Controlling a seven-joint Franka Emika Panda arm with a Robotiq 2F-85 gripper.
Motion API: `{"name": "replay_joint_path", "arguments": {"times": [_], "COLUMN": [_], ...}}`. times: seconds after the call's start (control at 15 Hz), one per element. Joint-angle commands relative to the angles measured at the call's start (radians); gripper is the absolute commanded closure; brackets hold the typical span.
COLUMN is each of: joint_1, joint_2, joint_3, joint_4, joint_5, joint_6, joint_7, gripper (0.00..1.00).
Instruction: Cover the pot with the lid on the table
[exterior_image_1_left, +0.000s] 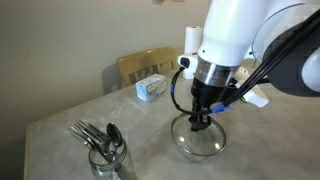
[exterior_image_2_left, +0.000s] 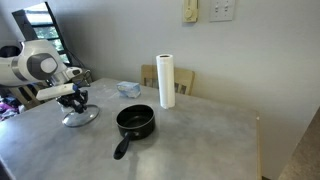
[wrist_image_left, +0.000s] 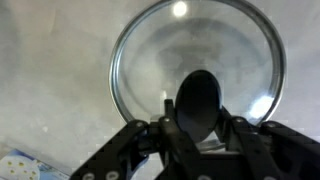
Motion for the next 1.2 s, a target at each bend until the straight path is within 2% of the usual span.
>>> {"name": "replay_joint_path", "arguments": {"times": [0.0,0.27,0.6,1.13], "joint_1": [-0.029,-0.061,-0.162,-0.215], "joint_2": [-0.111,-0.177,-0.206,-0.193], "joint_3": [0.025,0.011,-0.001,-0.103], "joint_4": [-0.030,-0.014,0.002,0.082], "joint_5": [-0.006,-0.042,0.012,-0.042], "joint_6": [-0.047,-0.099,-0.069,-0.103], "joint_7": [-0.088,-0.228,-0.362,-0.294], "gripper": [0.86,0.86,0.86,0.86]}}
